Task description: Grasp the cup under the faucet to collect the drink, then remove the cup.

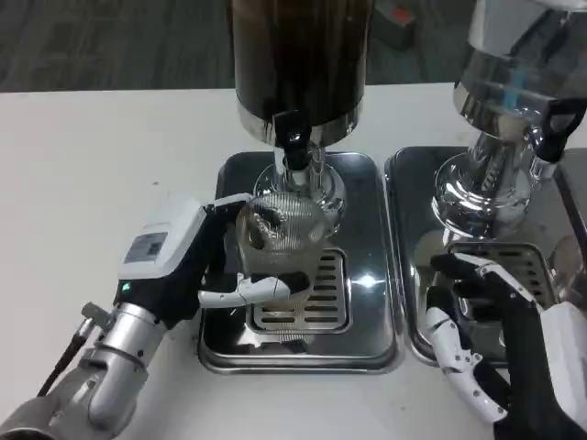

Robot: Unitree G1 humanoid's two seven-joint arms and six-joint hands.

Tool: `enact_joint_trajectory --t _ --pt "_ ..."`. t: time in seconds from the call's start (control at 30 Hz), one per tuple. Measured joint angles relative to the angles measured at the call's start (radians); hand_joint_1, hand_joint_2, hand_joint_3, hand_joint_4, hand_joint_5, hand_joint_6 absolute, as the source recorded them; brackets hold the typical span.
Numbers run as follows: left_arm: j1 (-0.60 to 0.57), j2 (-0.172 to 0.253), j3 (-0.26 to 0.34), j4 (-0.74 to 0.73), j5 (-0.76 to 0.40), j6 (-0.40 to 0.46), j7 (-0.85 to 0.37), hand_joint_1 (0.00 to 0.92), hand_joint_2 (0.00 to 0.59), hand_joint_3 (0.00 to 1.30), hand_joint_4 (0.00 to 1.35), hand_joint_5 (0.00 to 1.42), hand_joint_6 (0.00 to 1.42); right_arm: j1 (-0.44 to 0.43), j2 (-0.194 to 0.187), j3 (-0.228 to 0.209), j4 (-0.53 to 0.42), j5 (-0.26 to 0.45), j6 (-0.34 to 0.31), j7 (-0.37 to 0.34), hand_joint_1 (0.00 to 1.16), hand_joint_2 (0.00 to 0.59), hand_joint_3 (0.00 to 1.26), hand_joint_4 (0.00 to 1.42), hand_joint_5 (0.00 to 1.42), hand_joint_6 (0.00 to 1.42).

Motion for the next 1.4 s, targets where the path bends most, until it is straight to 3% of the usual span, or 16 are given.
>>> enact_joint_trajectory --t 0.37,0.63,1.07,1.4 --pt "-0.012 0.001 -0.014 0.0 0.004 0.0 -0.018 0.21 0.082 0.65 0.89 1.05 1.3 -0.012 0.006 0.005 0.0 0.0 0.001 0.0 0.3 0.438 0.43 0.37 0.41 0.47" --pt "-0.008 0.036 -0.018 -0.013 0.012 0.011 -0.019 0.123 0.053 0.59 0.83 0.98 1.23 -0.026 0.005 0.013 0.006 0.001 0.001 0.0 0.29 0.438 0.44 0.37 0.41 0.47" --pt "0.003 0.069 -0.03 -0.043 0.012 0.039 -0.04 0.099 0.047 0.55 0.76 0.92 1.13 -0.04 0.004 0.015 0.02 0.016 0.001 0.0 0.29 0.438 0.45 0.38 0.43 0.49" --pt "0.007 0.071 -0.053 -0.099 0.052 0.075 -0.042 0.141 0.067 0.57 0.85 0.99 1.19 -0.041 0.003 0.015 0.023 0.023 0.001 0.0 0.29 0.438 0.45 0.38 0.43 0.49"
